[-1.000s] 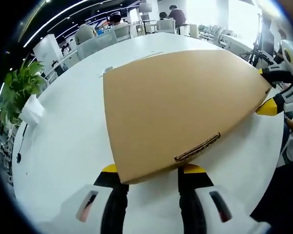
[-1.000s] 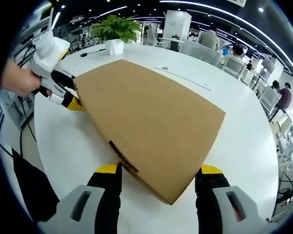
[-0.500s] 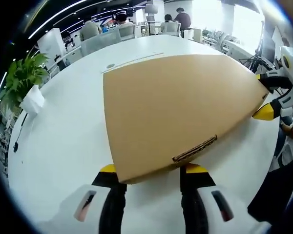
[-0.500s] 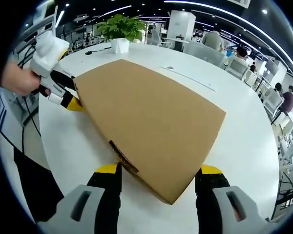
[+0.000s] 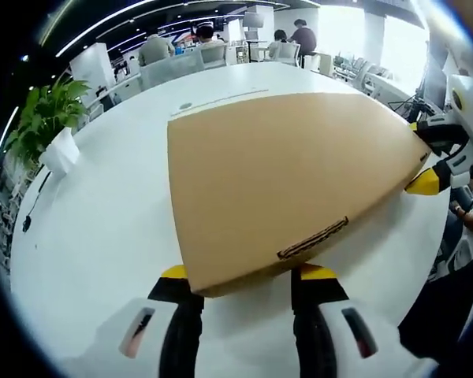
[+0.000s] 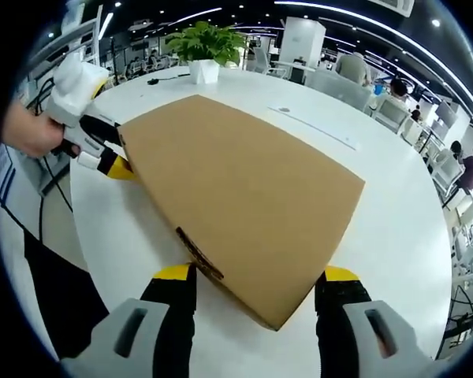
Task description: Operate the shoe box by opening the lid, removing the specified soft item, and placing it in the target area until the item is outside and the box remains undamaged.
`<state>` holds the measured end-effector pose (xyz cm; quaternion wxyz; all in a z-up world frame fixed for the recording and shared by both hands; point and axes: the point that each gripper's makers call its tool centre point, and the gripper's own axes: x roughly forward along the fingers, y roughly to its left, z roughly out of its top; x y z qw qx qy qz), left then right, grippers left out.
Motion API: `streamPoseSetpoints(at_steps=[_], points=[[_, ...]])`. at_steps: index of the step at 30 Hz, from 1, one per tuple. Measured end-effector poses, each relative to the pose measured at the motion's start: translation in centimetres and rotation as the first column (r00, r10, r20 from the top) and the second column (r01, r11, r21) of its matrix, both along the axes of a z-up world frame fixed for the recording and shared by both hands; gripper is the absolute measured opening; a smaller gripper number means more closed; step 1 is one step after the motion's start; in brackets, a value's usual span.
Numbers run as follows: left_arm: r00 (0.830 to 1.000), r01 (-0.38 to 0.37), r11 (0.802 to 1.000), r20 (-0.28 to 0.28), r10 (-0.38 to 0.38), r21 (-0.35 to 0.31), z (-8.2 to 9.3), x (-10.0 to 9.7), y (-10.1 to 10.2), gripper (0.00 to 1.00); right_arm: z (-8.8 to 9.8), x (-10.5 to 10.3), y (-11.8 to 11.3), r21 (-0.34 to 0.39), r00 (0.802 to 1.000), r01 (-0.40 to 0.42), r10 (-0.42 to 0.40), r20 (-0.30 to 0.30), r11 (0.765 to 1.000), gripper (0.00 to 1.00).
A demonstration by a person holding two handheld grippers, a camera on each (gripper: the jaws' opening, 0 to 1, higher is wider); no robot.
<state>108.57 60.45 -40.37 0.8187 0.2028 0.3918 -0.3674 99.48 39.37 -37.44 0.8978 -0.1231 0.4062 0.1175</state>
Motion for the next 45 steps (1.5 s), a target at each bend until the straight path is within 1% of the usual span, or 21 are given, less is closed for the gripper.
streamPoseSetpoints(at_steps=[3,6,11,13,16,21,26,30,36,41,45], points=[[1.0,-0.001,1.0,-0.002,0.001,0.0,-0.1,-0.2,0.1,0.44,-0.2,-0.1,0.0,0.001,1.0,-0.005,0.005,0.002,1.0,0.61],[1.0,-0.002,1.0,0.003,0.002,0.005,-0.1,-0.9,0.5,0.43,-0.2,-0.3,0.2,0.0,1.0,-0.011,0.011,0.003,1.0,0.61],[1.0,-0.009,1.0,-0.001,0.009,0.004,-0.1,-1.1,0.7,0.43,-0.3,-0.5,0.4,-0.001,1.0,-0.019,0.019,0.003,1.0,0.61],[1.0,-0.023,1.0,0.0,0.023,0.008,0.1,-1.5,0.9,0.43,-0.4,-0.6,0.5,-0.001,1.0,-0.022,0.022,0.006,1.0,0.61],[0.999,-0.037,0.999,0.011,0.037,0.002,-0.1,-1.3,1.2,0.43,-0.4,-0.9,0.7,-0.002,1.0,-0.03,0.03,0.009,1.0,0.61],[0.999,-0.045,0.999,0.005,0.046,-0.008,-0.2,-1.8,1.6,0.43,-0.6,-0.9,0.7,-0.003,0.999,-0.045,0.045,0.006,0.999,0.61],[0.999,-0.049,0.999,-0.001,0.049,-0.014,0.1,-2.5,1.9,0.42,-0.8,-1.0,0.9,-0.003,0.999,-0.051,0.051,0.004,0.999,0.61],[0.998,-0.067,0.998,0.002,0.067,0.0,-0.1,-2.8,2.1,0.42,-0.8,-1.2,1.1,-0.007,0.998,-0.057,0.057,0.001,0.998,0.61],[0.998,-0.067,0.998,-0.005,0.067,-0.006,-0.2,-3.0,2.3,0.42,-1.0,-1.2,1.3,-0.015,0.999,-0.047,0.047,0.001,0.999,0.61],[0.998,-0.062,0.998,-0.008,0.062,0.0,-0.4,-3.4,2.8,0.42,-0.5,-1.9,2.1,-0.011,0.999,-0.046,0.046,0.007,0.999,0.61],[0.998,-0.056,0.998,-0.007,0.056,0.013,-0.2,-3.9,3.5,0.42,-0.4,-2.6,2.8,-0.008,0.999,-0.047,0.047,0.006,0.999,0.61]])
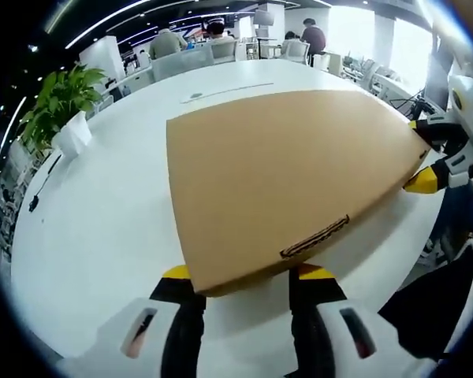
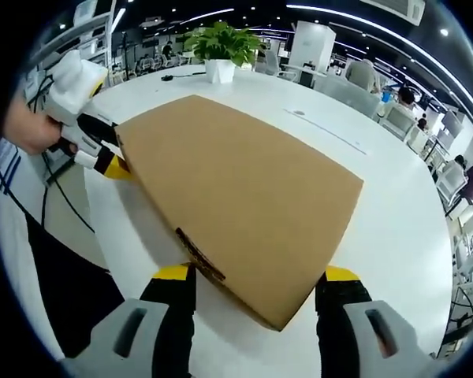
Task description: Operate the shoe box by opening the lid, removing the specified soft item, and placing it in the target area until the item is outside and the box remains undamaged.
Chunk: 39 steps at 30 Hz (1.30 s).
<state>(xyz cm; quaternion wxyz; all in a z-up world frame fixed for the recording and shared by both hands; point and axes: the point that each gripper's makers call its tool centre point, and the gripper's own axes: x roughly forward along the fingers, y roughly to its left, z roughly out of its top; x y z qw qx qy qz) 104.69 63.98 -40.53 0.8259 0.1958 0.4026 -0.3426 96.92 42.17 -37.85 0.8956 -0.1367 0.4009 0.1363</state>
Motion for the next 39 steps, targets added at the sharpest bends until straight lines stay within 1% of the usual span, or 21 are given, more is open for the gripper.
streamPoseSetpoints(at_steps=[2,5,8,10,15,18,22,25,29,31,33,35,36,39], points=[[1.0,0.009,1.0,0.0,-0.009,0.01,-0.1,-0.2,0.0,0.41,0.0,-0.3,0.3,-0.001,1.0,0.0,0.0,0.003,1.0,0.61],[1.0,0.002,1.0,-0.002,-0.002,0.012,0.2,-0.6,0.3,0.41,0.1,-0.5,0.5,-0.001,1.0,0.009,-0.009,0.007,1.0,0.61],[1.0,0.0,1.0,-0.001,0.0,0.009,0.0,-0.5,0.6,0.41,0.0,-0.4,0.4,0.001,1.0,0.011,-0.011,0.013,1.0,0.61],[1.0,0.002,1.0,-0.002,-0.002,-0.002,0.3,-0.7,0.6,0.41,-0.1,-0.5,0.4,0.002,1.0,0.01,-0.01,0.01,1.0,0.61],[1.0,0.006,1.0,-0.017,-0.006,-0.008,0.3,-0.6,0.9,0.4,-0.3,-0.4,0.6,-0.005,1.0,0.006,-0.006,-0.003,1.0,0.62],[1.0,0.022,1.0,-0.012,-0.022,0.007,0.3,-0.5,0.9,0.4,-0.2,-0.3,0.7,-0.006,1.0,0.007,-0.007,-0.003,1.0,0.62],[1.0,0.016,1.0,-0.019,-0.015,0.015,0.3,0.4,1.1,0.4,0.0,0.4,0.9,-0.004,1.0,-0.001,0.001,-0.007,1.0,0.62],[1.0,0.018,1.0,-0.023,-0.018,0.01,0.3,0.2,1.3,0.4,0.1,0.4,0.9,-0.006,1.0,0.002,-0.002,-0.007,1.0,0.62],[0.999,0.027,1.0,-0.03,-0.027,-0.016,0.3,0.2,1.5,0.4,0.3,0.4,0.8,0.002,1.0,-0.006,0.006,0.004,1.0,0.63],[0.999,0.025,0.999,-0.037,-0.026,-0.024,0.4,0.1,1.3,0.41,0.2,0.5,0.7,0.016,1.0,0.0,0.0,0.002,1.0,0.63],[0.998,0.041,0.999,-0.044,-0.043,-0.035,0.5,-0.1,1.0,0.44,0.1,0.4,0.6,0.0,1.0,-0.011,0.011,0.001,1.0,0.63],[0.997,0.062,0.997,-0.043,-0.063,-0.037,0.4,-0.2,1.0,0.46,0.2,0.4,0.7,0.003,1.0,-0.005,0.005,0.013,1.0,0.63],[0.996,0.077,0.996,-0.035,-0.078,-0.035,0.3,-0.3,1.0,0.47,0.1,0.5,0.7,0.005,1.0,-0.005,0.005,0.014,1.0,0.64],[0.996,0.083,0.996,-0.034,-0.084,-0.041,0.3,-0.7,1.1,0.5,0.1,0.3,1.2,-0.002,1.0,-0.021,0.021,0.018,1.0,0.7]])
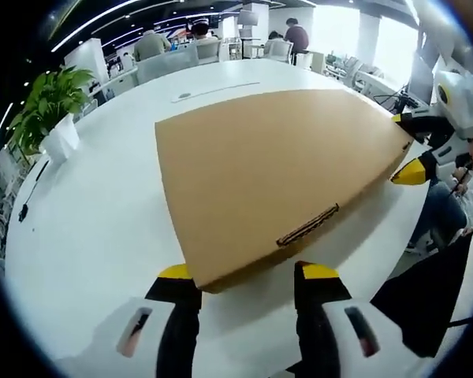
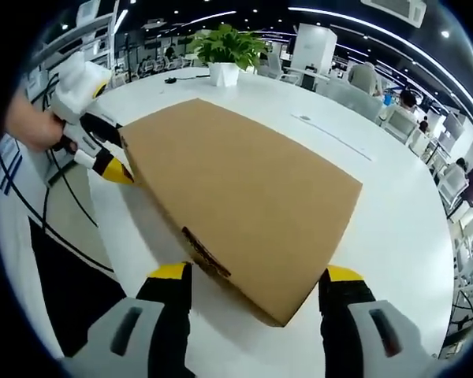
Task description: Operate the shoe box by opening the lid, removing the specified soft item, and placing it in the target area until the item is outside and the box remains undamaged.
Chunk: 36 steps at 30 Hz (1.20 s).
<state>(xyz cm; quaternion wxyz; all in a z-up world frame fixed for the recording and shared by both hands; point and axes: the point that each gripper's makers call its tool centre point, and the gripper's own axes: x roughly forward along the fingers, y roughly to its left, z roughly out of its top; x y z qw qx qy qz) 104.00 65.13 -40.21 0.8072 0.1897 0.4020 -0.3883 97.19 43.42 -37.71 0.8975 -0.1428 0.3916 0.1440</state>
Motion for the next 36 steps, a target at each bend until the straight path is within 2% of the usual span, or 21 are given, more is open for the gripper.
streamPoseSetpoints(at_steps=[3,4,5,7,9,12,14,15,16,18,19,20,21,22,23,25,27,29,31,34,36], points=[[0.998,-0.036,0.997,-0.052,0.033,-0.069,0.3,-0.6,-0.3,0.51,-0.1,-0.3,0.6,0.01,1.0,-0.014,0.014,0.005,1.0,0.8],[0.998,-0.048,0.996,-0.054,0.045,-0.07,0.7,-0.6,0.0,0.52,0.1,-0.3,0.8,0.023,1.0,-0.01,0.009,0.017,1.0,0.82],[0.997,-0.055,0.996,-0.053,0.051,-0.072,0.8,-0.6,0.0,0.57,0.1,-0.3,0.9,0.039,1.0,-0.003,0.003,0.022,0.999,0.83],[0.992,-0.119,0.983,-0.07,0.11,-0.142,1.6,-0.5,0.2,0.68,0.4,-0.1,0.9,0.039,0.999,-0.001,0.0,0.041,0.999,0.86],[0.989,-0.137,0.971,-0.076,0.124,-0.198,2.3,-0.2,0.3,0.72,0.8,0.0,1.1,0.043,0.999,-0.011,0.008,0.054,0.999,0.87],[0.985,-0.171,0.939,-0.084,0.153,-0.298,4.0,-0.2,0.5,0.77,1.0,0.0,1.1,0.07,0.998,-0.001,-0.003,0.059,0.998,0.88],[0.98,-0.196,0.919,-0.094,0.174,-0.342,4.5,0.1,1.0,0.78,1.4,0.1,0.8,0.082,0.998,0.017,-0.022,0.067,0.996,0.9],[0.98,-0.199,0.916,-0.095,0.177,-0.348,4.6,0.1,1.0,0.81,1.5,0.2,0.6,0.081,0.997,0.032,-0.037,0.072,0.996,0.92],[0.977,-0.213,0.899,-0.091,0.193,-0.383,5.7,0.0,0.7,0.86,1.6,0.2,0.5,0.084,0.996,0.035,-0.041,0.077,0.996,0.93],[0.973,-0.231,0.882,-0.105,0.206,-0.411,6.4,-0.1,0.9,0.92,2.1,0.2,0.9,0.148,0.995,0.048,-0.06,0.076,0.988,0.9],[0.972,-0.236,0.869,-0.104,0.212,-0.435,6.8,0.0,0.9,0.95,2.5,0.2,0.8,0.154,0.995,0.048,-0.062,0.082,0.987,0.91],[0.967,-0.256,0.847,-0.11,0.231,-0.466,7.3,0.2,1.0,0.99,2.9,0.2,0.7,0.151,0.993,0.049,-0.064,0.096,0.987,0.91],[0.965,-0.264,0.834,-0.121,0.234,-0.484,7.7,0.1,1.0,0.99,3.5,0.5,0.7,0.172,0.99,0.05,-0.071,0.121,0.984,0.9],[0.965,-0.263,0.832,-0.128,0.23,-0.489,7.7,0.1,1.2,0.99,3.9,0.5,0.6,0.195,0.988,0.061,-0.086,0.126,0.979,0.9],[0.965,-0.262,0.84,-0.124,0.231,-0.476,7.8,0.0,1.6,0.99,4.4,0.5,0.3,0.196,0.986,0.071,-0.098,0.132,0.978,0.91],[0.966,-0.257,0.834,-0.126,0.224,-0.489,8.3,-0.2,1.7,0.99,4.6,0.6,0.0,0.195,0.984,0.078,-0.107,0.142,0.978,0.9],[0.957,-0.29,0.803,-0.177,0.23,-0.521,9.1,-0.7,1.3,0.99,5.3,0.5,-0.1,0.251,0.98,0.109,-0.146,0.133,0.962,0.86],[0.949,-0.314,0.785,-0.187,0.252,-0.534,9.3,-0.5,1.7,0.99,5.6,0.6,-0.4,0.299,0.975,0.141,-0.185,0.124,0.944,0.81],[0.925,-0.378,0.729,-0.264,0.272,-0.571,10.0,-0.6,1.7,0.99,6.2,0.6,-0.8,0.31,0.971,0.142,-0.192,0.14,0.94,0.77],[0.927,-0.374,0.732,-0.252,0.277,-0.57,10.5,-0.4,2.0,0.99,8.2,0.4,-0.9,0.34,0.961,0.155,-0.221,0.164,0.928,0.8],[0.912,-0.406,0.673,-0.323,0.253,-0.618,11.7,-0.9,1.1,0.99,9.1,0.4,-1.0,0.356,0.955,0.161,-0.236,0.179,0.921,0.83]])
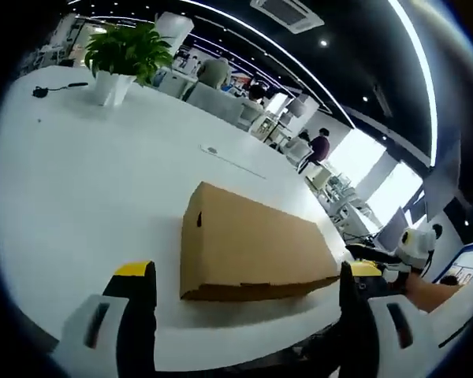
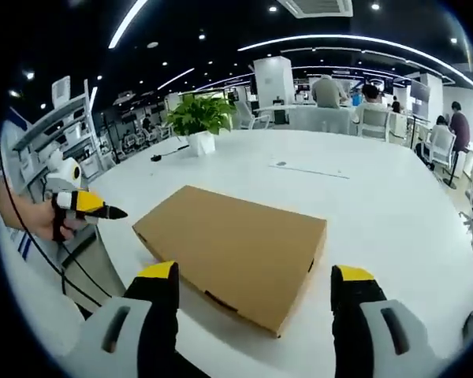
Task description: Operate the shoe box by opening the lid, removing the specified soft item, and placing it in the target area until the item is outside and the box remains undamaged.
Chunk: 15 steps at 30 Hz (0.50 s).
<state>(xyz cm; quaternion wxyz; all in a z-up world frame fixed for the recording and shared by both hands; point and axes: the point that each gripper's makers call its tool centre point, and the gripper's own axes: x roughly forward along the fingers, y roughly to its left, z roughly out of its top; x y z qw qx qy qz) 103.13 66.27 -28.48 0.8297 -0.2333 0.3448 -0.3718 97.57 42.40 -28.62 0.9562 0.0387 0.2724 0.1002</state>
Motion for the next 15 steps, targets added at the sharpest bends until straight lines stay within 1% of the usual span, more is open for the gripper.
streamPoseSetpoints(at_steps=[1,2,3,4,5,6,7,9,10,11,13,15], points=[[0.999,0.008,0.999,-0.034,-0.01,-0.047,0.6,-0.3,-0.3,0.99,0.5,0.0,-0.1,0.018,1.0,0.004,-0.004,0.013,1.0,0.83],[0.998,0.012,0.998,-0.053,-0.015,-0.059,0.8,-0.5,-0.3,0.99,0.7,-0.1,-0.1,0.035,1.0,0.005,-0.005,0.017,0.999,0.83],[1.0,-0.005,0.999,-0.023,0.004,-0.05,1.0,-0.1,0.0,0.99,0.9,-0.2,-0.1,0.063,1.0,0.012,-0.013,0.015,0.998,0.84],[1.0,-0.008,0.998,-0.015,0.007,-0.06,1.3,-0.1,-0.1,0.99,1.0,-0.3,-0.1,0.086,1.0,0.016,-0.017,0.008,0.996,0.84],[1.0,0.012,0.996,-0.026,-0.014,-0.09,2.0,-0.5,-0.5,0.99,1.4,-0.3,0.0,0.101,1.0,0.01,-0.012,0.013,0.995,0.85],[0.999,0.013,0.993,-0.04,-0.018,-0.12,2.3,-0.6,-0.6,0.99,1.6,-0.4,-0.2,0.104,1.0,0.018,-0.02,0.016,0.994,0.87],[0.998,0.005,0.99,-0.055,-0.013,-0.143,2.5,-0.7,-0.7,0.99,1.7,-0.4,-0.4,0.109,0.999,0.032,-0.034,0.02,0.993,0.9],[0.996,-0.022,0.983,-0.091,0.005,-0.185,2.7,-0.6,-0.5,0.99,2.3,-0.2,-0.7,0.126,0.998,0.037,-0.043,0.05,0.991,0.88],[0.994,-0.027,0.981,-0.105,0.007,-0.193,2.5,-0.6,-0.3,0.99,2.3,-0.2,-1.0,0.13,0.997,0.048,-0.055,0.05,0.99,0.89],[0.993,-0.032,0.984,-0.114,0.012,-0.177,2.1,-0.5,0.0,0.99,2.6,-0.1,-1.1,0.155,0.997,0.063,-0.07,0.045,0.986,0.88],[0.993,-0.021,0.984,-0.119,0.0,-0.18,2.1,-0.6,0.1,0.99,2.7,0.1,-1.4,0.209,0.995,0.082,-0.09,0.03,0.974,0.87],[0.992,-0.007,0.987,-0.122,-0.013,-0.161,1.8,-0.9,0.1,0.99,2.9,0.2,-1.8,0.211,0.995,0.087,-0.097,0.038,0.974,0.83]])
